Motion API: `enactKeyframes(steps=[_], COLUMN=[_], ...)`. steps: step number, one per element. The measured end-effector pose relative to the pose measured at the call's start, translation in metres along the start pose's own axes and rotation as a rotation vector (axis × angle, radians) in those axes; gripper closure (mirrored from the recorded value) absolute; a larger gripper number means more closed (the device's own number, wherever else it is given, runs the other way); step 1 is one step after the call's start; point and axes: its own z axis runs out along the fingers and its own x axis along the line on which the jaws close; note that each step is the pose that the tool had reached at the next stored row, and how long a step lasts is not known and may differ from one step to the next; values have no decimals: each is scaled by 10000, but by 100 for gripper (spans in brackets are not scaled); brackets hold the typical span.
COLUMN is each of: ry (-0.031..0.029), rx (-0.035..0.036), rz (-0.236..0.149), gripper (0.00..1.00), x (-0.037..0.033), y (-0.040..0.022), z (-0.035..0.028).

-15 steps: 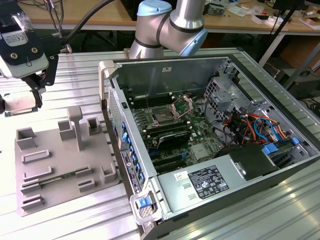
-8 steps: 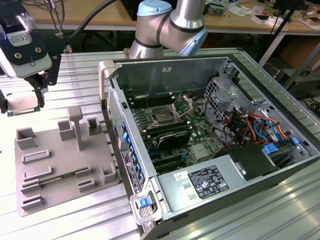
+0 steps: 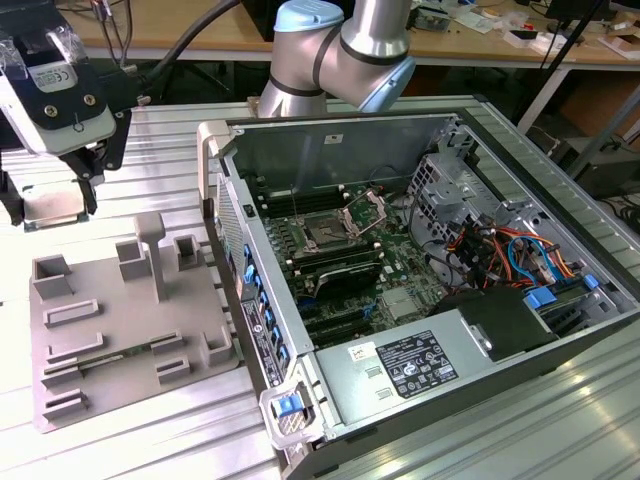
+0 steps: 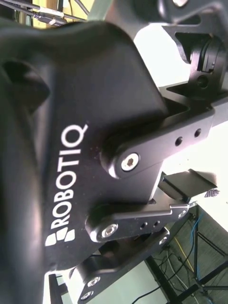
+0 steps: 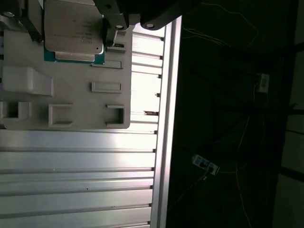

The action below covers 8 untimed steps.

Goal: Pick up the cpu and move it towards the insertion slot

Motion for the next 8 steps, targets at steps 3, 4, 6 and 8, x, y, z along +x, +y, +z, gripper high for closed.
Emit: enactKeyframes(steps=[3, 4, 6, 8], ry=[0, 0, 0, 0], rx=[0, -1, 0, 0], rz=[0, 0, 1, 0], gripper=[45, 45, 45, 45], x=[-164, -176, -190, -204], y=[-14, -15, -16, -18], z=[-1, -1, -1, -1])
